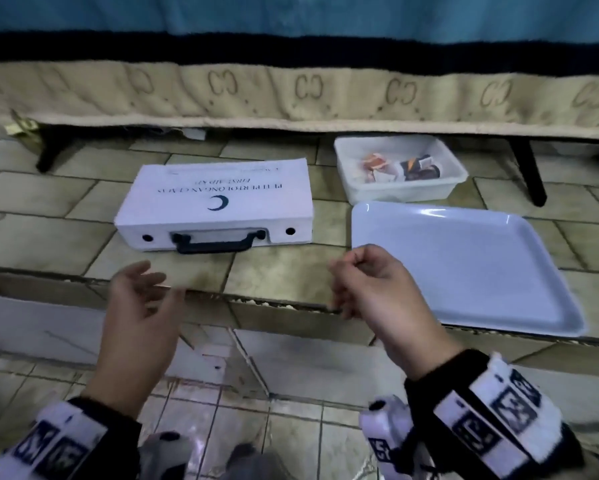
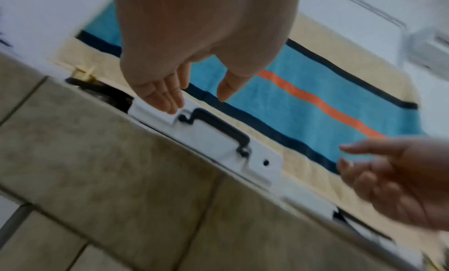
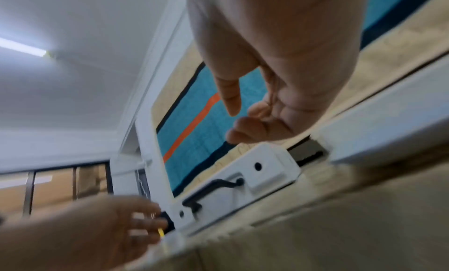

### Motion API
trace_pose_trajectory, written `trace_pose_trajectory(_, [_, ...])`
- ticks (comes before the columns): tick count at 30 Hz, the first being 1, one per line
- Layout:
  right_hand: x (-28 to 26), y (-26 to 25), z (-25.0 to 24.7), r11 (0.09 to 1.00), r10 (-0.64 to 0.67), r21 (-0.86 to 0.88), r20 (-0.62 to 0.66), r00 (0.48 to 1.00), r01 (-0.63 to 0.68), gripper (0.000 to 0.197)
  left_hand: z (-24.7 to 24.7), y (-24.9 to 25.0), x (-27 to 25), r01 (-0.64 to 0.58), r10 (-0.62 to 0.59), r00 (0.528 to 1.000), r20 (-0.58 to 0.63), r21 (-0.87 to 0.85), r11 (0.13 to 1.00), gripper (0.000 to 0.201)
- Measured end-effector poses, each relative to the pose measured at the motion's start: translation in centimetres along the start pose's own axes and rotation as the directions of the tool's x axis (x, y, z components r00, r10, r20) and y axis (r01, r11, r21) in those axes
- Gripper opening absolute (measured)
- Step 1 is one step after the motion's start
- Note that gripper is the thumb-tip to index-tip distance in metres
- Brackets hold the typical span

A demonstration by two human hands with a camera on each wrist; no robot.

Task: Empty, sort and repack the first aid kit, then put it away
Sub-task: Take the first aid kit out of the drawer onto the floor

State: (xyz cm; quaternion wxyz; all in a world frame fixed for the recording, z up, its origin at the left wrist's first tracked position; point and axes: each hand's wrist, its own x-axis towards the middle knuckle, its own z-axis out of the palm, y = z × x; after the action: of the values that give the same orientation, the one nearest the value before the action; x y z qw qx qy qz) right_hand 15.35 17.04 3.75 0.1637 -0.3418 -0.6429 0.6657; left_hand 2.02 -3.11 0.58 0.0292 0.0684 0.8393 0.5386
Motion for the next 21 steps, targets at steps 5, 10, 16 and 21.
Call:
trace_pose_trajectory(5, [4.1, -2.1, 4.2, 0.845, 0.338, 0.373, 0.182, 0.923, -0.383, 0.026, -1.4, 2.0, 5.4, 0.404, -0.379, 0.912, 0.155, -0.49, 0.772, 0.029])
trace_pose_trajectory(10, [6.9, -3.1, 6.6, 0.775, 0.434, 0.463, 0.105, 0.895, -0.43, 0.033, -1.6, 2.8, 9.3, 0.529, -0.407, 0.849, 0.337, -0.548, 0.648, 0.018])
trace_pose_trajectory(16, [9.1, -3.2, 7.9, 0.764, 0.456, 0.509, 0.007, 0.89, -0.396, 0.029, -0.7, 3.1, 13.1, 0.628, -0.467, 0.777, 0.421, -0.555, 0.545, 0.01])
trace_pose_trajectory(21, [11.0, -3.3, 8.0, 0.731, 0.469, 0.591, -0.073, 0.88, -0.341, 0.028, 0.4, 3.8, 15.7, 0.691, -0.5, 0.722, 0.478, -0.536, 0.485, 0.013])
